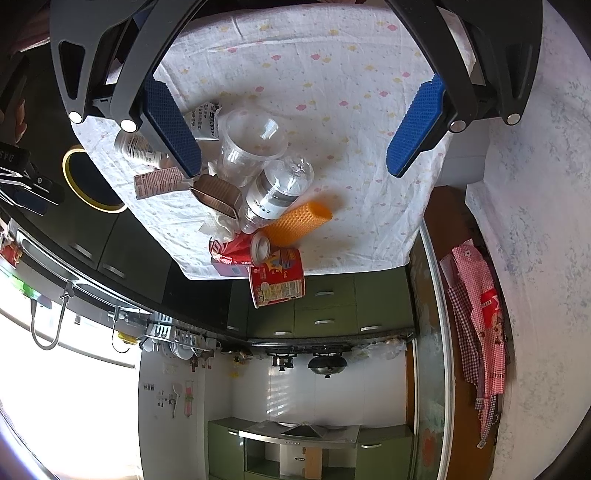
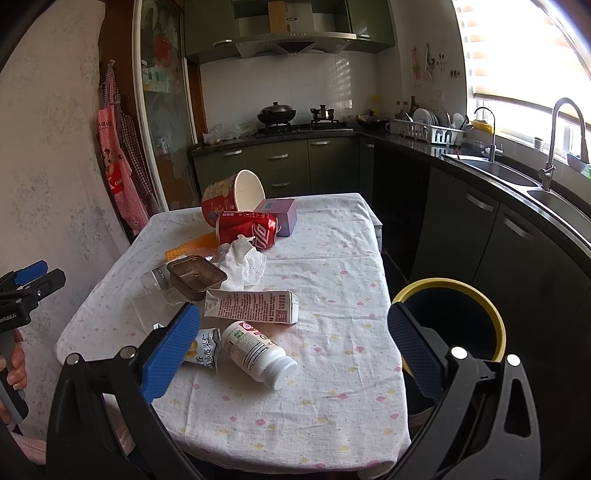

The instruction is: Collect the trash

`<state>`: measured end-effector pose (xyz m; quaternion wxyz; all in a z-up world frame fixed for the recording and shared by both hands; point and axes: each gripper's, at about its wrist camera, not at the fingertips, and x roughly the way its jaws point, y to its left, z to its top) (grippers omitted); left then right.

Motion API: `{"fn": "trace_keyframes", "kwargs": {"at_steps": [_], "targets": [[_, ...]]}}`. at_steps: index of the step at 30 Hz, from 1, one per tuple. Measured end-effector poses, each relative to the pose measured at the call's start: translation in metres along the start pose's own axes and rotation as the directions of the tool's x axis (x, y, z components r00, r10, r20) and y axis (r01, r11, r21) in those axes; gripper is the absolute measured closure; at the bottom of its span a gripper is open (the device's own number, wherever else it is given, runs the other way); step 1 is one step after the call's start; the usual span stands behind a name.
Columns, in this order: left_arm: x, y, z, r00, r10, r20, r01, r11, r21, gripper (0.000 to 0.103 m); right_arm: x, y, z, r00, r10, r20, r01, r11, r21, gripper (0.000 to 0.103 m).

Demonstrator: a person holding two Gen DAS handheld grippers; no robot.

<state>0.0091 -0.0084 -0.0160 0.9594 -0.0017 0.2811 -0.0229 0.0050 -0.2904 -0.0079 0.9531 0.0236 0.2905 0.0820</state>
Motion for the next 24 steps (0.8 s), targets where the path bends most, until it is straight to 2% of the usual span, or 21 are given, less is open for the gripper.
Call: {"fn": "trace_keyframes", "kwargs": {"at_steps": [24], "targets": [[0.0012,-0.0008,-0.0007,1.0,0.0,-0.002,0.0,1.0,0.003,0.004,0.002,0.0013,-0.0014,1.0,0.0,-0.007,0.0,1.0,0.001,0.006]]}}
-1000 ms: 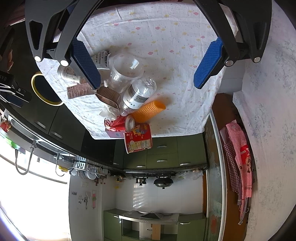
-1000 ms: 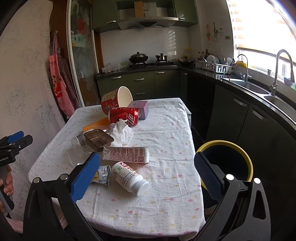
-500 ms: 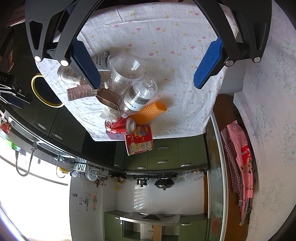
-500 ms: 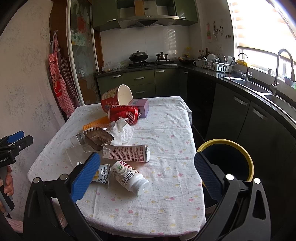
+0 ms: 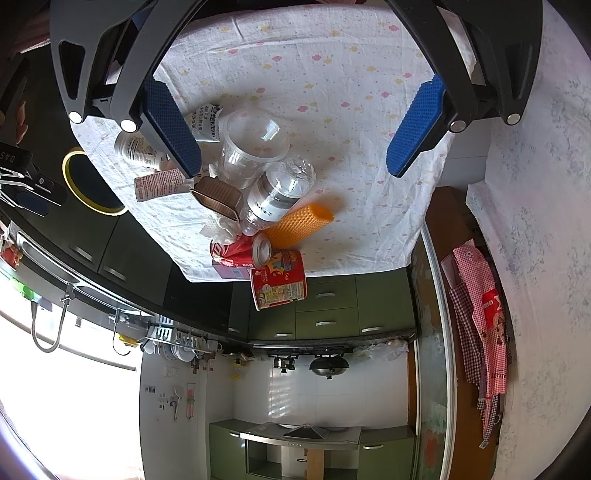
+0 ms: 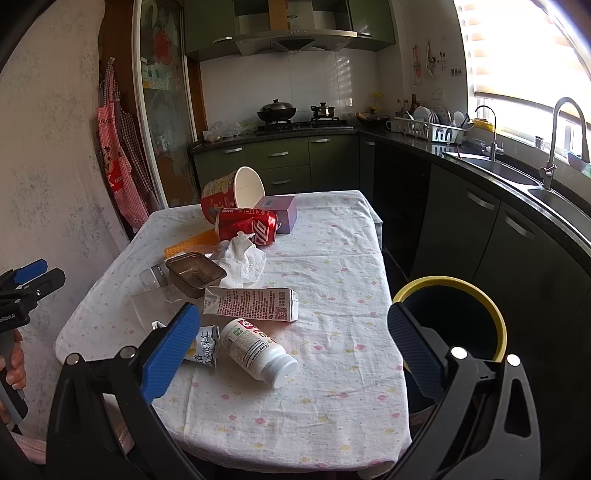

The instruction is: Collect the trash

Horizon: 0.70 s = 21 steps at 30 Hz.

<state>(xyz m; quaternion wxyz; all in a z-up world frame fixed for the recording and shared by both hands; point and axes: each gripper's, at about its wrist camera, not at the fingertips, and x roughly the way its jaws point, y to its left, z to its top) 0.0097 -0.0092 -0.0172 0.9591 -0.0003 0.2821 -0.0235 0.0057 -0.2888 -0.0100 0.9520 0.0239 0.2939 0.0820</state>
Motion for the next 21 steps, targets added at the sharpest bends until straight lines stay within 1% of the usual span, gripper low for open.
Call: {"fn": "trace_keyframes", "kwargs": {"at_steps": [9,15,18,21], "targets": [[0.002,-0.001,-0.001,1.0,0.0,-0.002,0.0,1.0,0.002,0.004,0.001,0.0,-0.001,1.0,-0.002,-0.002,0.002,1.0,0.0,0.006],[0.019,0.008,0.004,1.0,-0.005,-0.019,0.004,1.0,-0.021,0.004,0.015,0.001,0.002,1.0,-0.003,-0.022,0.002,1.0,-0.018,0.006],[0.033,0.016,0.012,1.0,0.004,-0.021,-0.004,1.0,-0.025,0.004,0.026,0.002,0.012,0.999,0.036,-0.027,-0.037,0.999,-0.037,0.006],[0.05,0.022,0.025,1.0,0.02,-0.007,-0.02,1.0,-0.016,0.004,0.038,0.001,0.03,0.993,0.116,-0.022,-0.117,0.992,-0.05,0.006]]}}
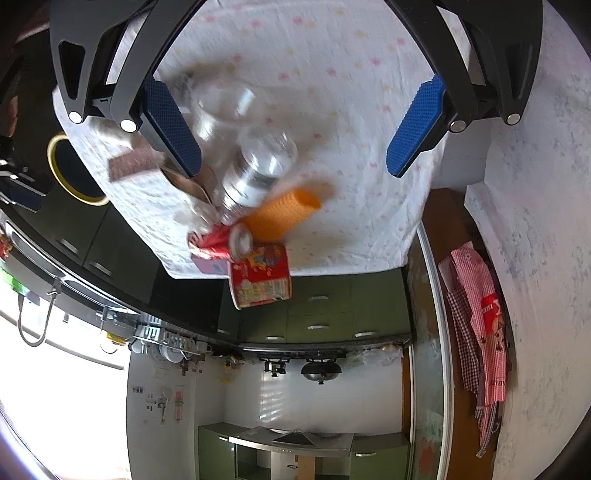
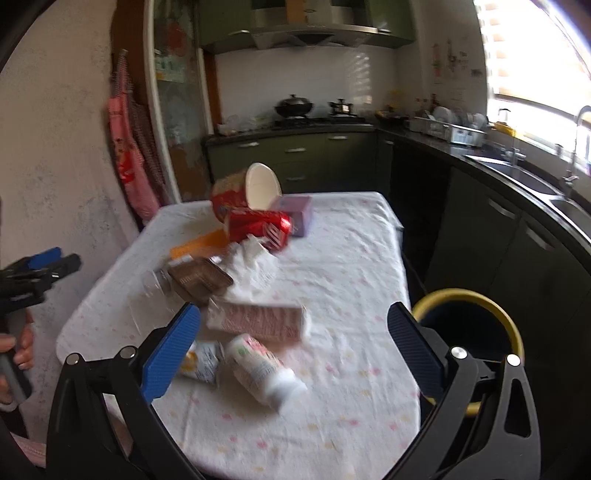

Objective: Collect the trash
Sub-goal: 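Grasp the red-and-white paper cup with the right gripper and lift it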

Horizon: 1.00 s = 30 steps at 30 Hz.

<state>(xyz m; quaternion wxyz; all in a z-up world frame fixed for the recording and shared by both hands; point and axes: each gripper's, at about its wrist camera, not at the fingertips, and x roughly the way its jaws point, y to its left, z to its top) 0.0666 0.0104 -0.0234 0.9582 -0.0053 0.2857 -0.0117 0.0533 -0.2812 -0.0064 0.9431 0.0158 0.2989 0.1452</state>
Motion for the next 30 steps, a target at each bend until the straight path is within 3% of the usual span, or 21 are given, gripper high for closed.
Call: {"fn": "trace_keyframes", "kwargs": {"at_steps": [2,5,10,15,22,26,28,30], "targets": [[0.014,0.005,0.013,1.0,0.011,0.012,-0.011,1.0,0.004,0.004,0.008,-0.002,0.017,0.998,0.054,0.015,-0.054,0.998,-0.015,0.006],[0.038,0.011,0.028,1.0,0.022,0.017,-0.022,1.0,0.002,0.004,0.027,-0.001,0.046,0.998,0.062,0.029,-0.061,0.997,-0.056,0.006],[0.086,0.021,0.048,0.999,0.054,0.003,-0.054,0.998,0.008,0.004,0.087,0.01,0.095,0.983,0.183,-0.028,-0.185,0.975,-0.12,0.007],[0.131,0.03,0.063,0.997,0.077,-0.013,-0.077,0.997,0.002,0.004,0.161,0.025,0.133,0.948,0.291,-0.128,-0.307,0.943,-0.128,0.033],[0.175,0.036,0.066,0.996,0.08,-0.029,-0.08,0.997,-0.012,0.004,0.263,0.038,0.171,0.89,0.367,-0.271,-0.39,0.92,-0.032,0.052],[0.186,0.034,0.064,0.996,0.081,-0.036,-0.081,0.997,0.001,0.004,0.298,0.047,0.178,0.859,0.399,-0.321,-0.42,0.908,0.005,0.055],[0.189,0.034,0.063,0.996,0.076,-0.037,-0.076,0.997,0.004,0.004,0.304,0.053,0.181,0.848,0.415,-0.329,-0.434,0.901,0.017,0.064],[0.189,0.035,0.062,0.996,0.075,-0.037,-0.075,0.997,0.008,0.004,0.309,0.061,0.185,0.842,0.425,-0.333,-0.445,0.896,0.019,0.079]]}}
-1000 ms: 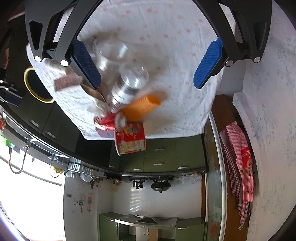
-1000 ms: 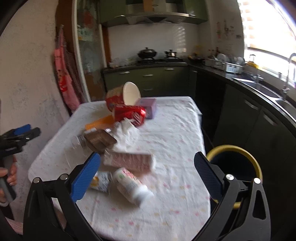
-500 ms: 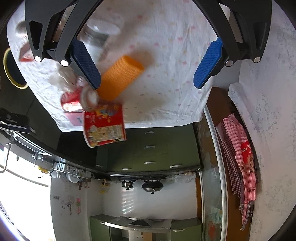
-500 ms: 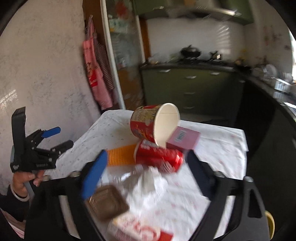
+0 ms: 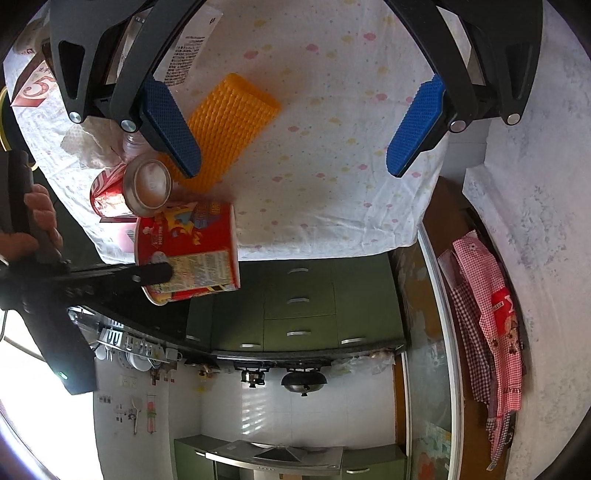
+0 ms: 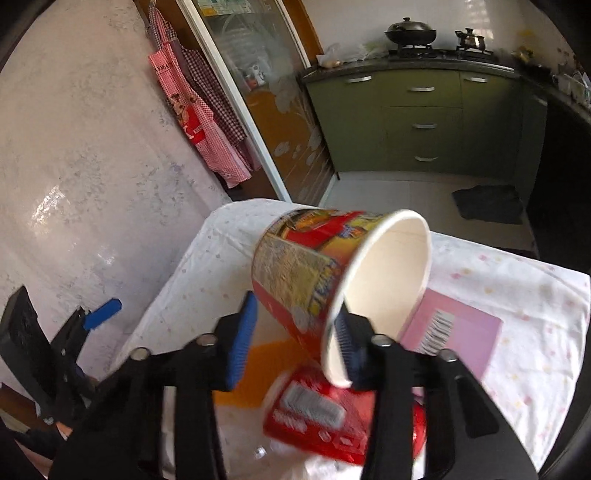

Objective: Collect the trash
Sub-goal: 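Grasp the red-and-white paper cup with the right gripper and lift it, then carry the paper cup over the trash bin and open the right gripper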

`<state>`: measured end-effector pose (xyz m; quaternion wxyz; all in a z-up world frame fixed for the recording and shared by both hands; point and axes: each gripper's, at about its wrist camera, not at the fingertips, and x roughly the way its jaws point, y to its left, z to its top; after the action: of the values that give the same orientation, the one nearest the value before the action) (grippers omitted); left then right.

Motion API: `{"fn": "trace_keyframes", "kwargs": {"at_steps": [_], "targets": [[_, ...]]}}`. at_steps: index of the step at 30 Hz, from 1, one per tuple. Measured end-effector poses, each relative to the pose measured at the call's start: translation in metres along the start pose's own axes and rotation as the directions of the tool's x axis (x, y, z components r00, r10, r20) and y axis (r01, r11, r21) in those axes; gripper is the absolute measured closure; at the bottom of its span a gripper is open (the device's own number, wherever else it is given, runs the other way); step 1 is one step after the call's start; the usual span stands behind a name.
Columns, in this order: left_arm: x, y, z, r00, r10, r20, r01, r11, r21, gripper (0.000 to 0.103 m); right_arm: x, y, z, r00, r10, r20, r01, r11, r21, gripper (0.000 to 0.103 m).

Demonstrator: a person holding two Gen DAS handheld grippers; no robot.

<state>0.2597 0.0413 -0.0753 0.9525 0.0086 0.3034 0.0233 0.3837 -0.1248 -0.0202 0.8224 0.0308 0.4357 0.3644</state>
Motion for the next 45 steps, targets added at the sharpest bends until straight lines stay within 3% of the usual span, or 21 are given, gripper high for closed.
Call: {"fn": "trace_keyframes", "kwargs": {"at_steps": [2,5,12,17,22,25,27,31,33,39,45], "targets": [[-0.002,0.0,-0.001,1.0,0.001,0.002,-0.001,1.0,0.007,0.004,0.006,0.007,0.008,1.0,0.013,-0.005,-0.013,1.0,-0.004,0.091],[-0.006,0.004,-0.002,1.0,0.006,0.008,-0.006,1.0,0.012,0.004,0.014,0.021,0.015,1.0,0.014,-0.012,-0.014,0.999,-0.032,0.097],[-0.028,0.012,-0.004,1.0,0.014,0.023,-0.014,1.0,0.001,0.004,0.001,0.075,0.029,0.997,-0.064,0.044,0.071,0.982,-0.172,0.099],[-0.055,0.007,-0.006,0.999,-0.003,0.049,0.002,1.0,0.021,0.004,-0.048,0.098,0.014,0.982,-0.167,0.087,0.183,0.954,-0.236,0.099],[-0.083,-0.009,-0.014,0.997,-0.039,0.067,0.035,0.998,0.054,0.004,-0.13,0.076,-0.032,0.93,-0.353,0.104,0.368,0.905,-0.212,0.099],[-0.1,-0.02,-0.021,0.996,-0.061,0.072,0.057,0.996,0.065,0.004,-0.178,0.043,-0.071,0.878,-0.473,0.071,0.478,0.864,-0.159,0.099],[-0.112,-0.027,-0.026,0.994,-0.076,0.078,0.071,0.995,0.067,0.004,-0.203,0.016,-0.104,0.833,-0.554,0.018,0.552,0.826,-0.115,0.099],[-0.127,-0.039,-0.033,0.993,-0.086,0.075,0.08,0.994,0.078,0.004,-0.225,-0.034,-0.163,0.764,-0.636,-0.108,0.636,0.771,-0.038,0.098],[-0.134,-0.047,-0.037,0.993,-0.089,0.074,0.082,0.993,0.09,0.004,-0.224,-0.053,-0.194,0.74,-0.651,-0.172,0.659,0.752,-0.013,0.098],[-0.156,-0.069,-0.043,0.992,-0.101,0.07,0.091,0.987,0.135,0.004,-0.2,-0.113,-0.246,0.687,-0.655,-0.314,0.694,0.72,0.017,0.097],[-0.168,-0.081,-0.042,0.992,-0.107,0.062,0.096,0.982,0.162,0.004,-0.175,-0.152,-0.271,0.674,-0.627,-0.391,0.691,0.723,0.031,0.097]]}}
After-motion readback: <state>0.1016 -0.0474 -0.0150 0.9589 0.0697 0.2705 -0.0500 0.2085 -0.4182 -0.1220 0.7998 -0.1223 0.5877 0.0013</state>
